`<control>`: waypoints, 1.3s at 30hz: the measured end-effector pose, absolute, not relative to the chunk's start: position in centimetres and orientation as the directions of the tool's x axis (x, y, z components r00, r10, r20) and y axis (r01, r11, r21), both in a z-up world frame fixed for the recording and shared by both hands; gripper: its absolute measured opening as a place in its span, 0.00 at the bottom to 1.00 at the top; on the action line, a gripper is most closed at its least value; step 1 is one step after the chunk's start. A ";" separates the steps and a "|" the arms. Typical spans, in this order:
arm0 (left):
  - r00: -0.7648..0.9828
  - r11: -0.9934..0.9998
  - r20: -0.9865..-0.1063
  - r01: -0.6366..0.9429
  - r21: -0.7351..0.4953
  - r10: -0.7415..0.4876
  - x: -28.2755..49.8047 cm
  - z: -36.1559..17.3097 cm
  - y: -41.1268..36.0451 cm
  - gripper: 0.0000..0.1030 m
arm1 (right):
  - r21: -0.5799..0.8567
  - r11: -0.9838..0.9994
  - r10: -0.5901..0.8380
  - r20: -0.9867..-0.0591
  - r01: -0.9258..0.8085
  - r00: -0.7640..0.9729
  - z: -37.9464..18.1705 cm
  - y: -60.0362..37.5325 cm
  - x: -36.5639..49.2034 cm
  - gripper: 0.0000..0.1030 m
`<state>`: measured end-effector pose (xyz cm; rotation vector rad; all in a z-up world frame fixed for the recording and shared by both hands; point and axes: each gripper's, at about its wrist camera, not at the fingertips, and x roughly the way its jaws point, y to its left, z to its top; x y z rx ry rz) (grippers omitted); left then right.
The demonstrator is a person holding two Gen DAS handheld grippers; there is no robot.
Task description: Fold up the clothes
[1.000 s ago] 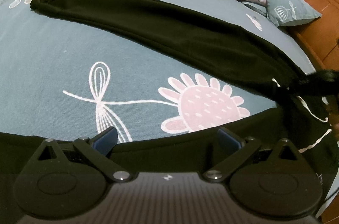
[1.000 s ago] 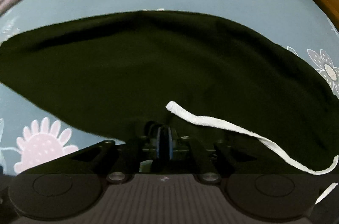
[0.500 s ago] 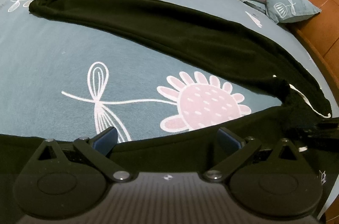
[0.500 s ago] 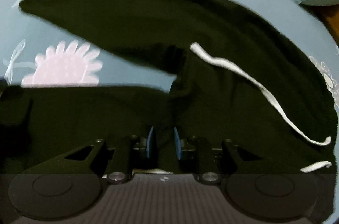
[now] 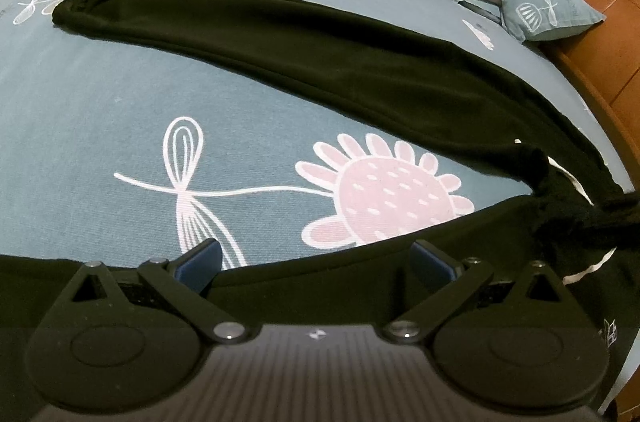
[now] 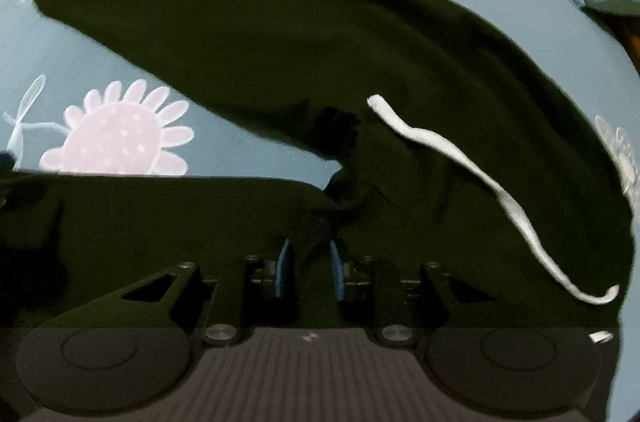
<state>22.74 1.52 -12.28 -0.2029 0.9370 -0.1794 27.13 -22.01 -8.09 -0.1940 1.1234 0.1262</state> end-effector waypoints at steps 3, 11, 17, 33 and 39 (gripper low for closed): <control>0.580 0.968 -0.780 0.067 -0.242 -0.235 22.7 -12.3 1.3 0.97 | -0.035 0.991 0.029 -0.882 -0.128 0.470 -6.6 -23.0 28.3 0.25; 0.580 0.964 -0.776 0.067 -0.256 -0.247 22.8 -12.3 1.6 0.97 | -0.088 0.994 -0.058 -0.919 -0.059 0.389 -9.1 -22.4 32.4 0.24; 0.581 0.963 -0.775 0.067 -0.261 -0.250 22.8 -12.4 1.6 0.97 | 0.061 0.991 0.004 -0.906 0.121 0.422 -9.4 -25.3 33.8 0.11; 0.586 0.968 -0.775 0.070 -0.241 -0.236 22.7 -12.4 1.3 0.97 | 0.065 0.998 0.051 -0.895 0.018 0.444 -9.4 -24.4 31.2 0.20; 0.586 0.967 -0.774 0.074 -0.245 -0.241 22.7 -12.4 1.3 0.97 | 0.198 0.980 0.161 -0.823 0.009 0.545 -8.1 -25.6 30.5 0.21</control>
